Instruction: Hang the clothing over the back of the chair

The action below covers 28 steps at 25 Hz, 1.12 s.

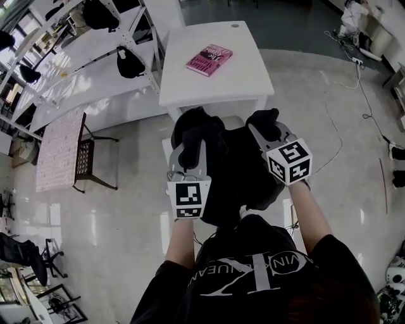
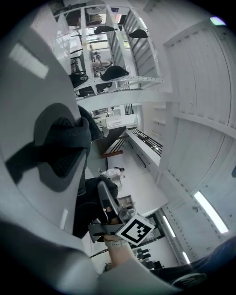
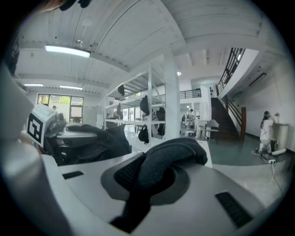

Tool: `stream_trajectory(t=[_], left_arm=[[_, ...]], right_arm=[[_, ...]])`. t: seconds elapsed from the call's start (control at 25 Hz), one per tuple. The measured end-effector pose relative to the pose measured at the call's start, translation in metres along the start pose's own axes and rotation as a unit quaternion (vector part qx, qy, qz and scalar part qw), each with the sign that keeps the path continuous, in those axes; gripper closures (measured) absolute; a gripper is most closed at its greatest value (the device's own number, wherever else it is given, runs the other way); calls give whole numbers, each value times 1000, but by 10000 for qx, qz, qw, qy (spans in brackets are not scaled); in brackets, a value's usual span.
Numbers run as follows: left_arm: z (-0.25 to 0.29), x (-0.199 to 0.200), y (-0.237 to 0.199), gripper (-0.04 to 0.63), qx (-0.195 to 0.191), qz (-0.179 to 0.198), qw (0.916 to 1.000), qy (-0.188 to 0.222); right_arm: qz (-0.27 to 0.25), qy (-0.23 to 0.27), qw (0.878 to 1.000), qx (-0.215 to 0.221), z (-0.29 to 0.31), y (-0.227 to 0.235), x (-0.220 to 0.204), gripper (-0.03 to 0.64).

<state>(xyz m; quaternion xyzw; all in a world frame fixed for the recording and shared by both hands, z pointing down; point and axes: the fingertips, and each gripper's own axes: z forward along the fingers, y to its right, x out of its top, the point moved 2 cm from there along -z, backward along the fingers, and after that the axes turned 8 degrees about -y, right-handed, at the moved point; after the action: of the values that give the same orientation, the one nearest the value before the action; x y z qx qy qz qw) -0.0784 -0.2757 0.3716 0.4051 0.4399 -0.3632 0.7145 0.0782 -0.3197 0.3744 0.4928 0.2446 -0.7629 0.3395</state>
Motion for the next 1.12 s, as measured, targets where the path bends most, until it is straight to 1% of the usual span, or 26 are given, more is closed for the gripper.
stream_trajectory(t=[0.2,0.36,0.48,0.56,0.68,0.88,1.04,1.12], left_arm=[[19,-20,7,549,167,469,9978,-437],[28,-35,12,546,222,1029,9913,-790],[36,-45,14,546,202,1226,9873,-986],[42,-52,13,545,141,1249,9856,-1131],[46,-62,13,541,14,1184,9837,-1353],[53,-79,14,537,-202,1084,9782,-1759],[59,-85,17,537,-293,1089,9744,-1946],[60,-87,18,537,-337,1078,9733,-1999]], right_arm=[[-192,-453,9985,220,26,6,-20,580],[-302,-744,9960,381,42,4,-37,578],[-375,-922,9939,477,53,3,-48,578],[-371,-1065,9922,531,61,3,-56,578],[-268,-1339,9887,621,69,2,-67,578],[-168,-1872,9795,718,79,-2,-87,568],[-235,-2257,9705,816,81,-3,-98,533],[-241,-2426,9656,902,81,-5,-102,502]])
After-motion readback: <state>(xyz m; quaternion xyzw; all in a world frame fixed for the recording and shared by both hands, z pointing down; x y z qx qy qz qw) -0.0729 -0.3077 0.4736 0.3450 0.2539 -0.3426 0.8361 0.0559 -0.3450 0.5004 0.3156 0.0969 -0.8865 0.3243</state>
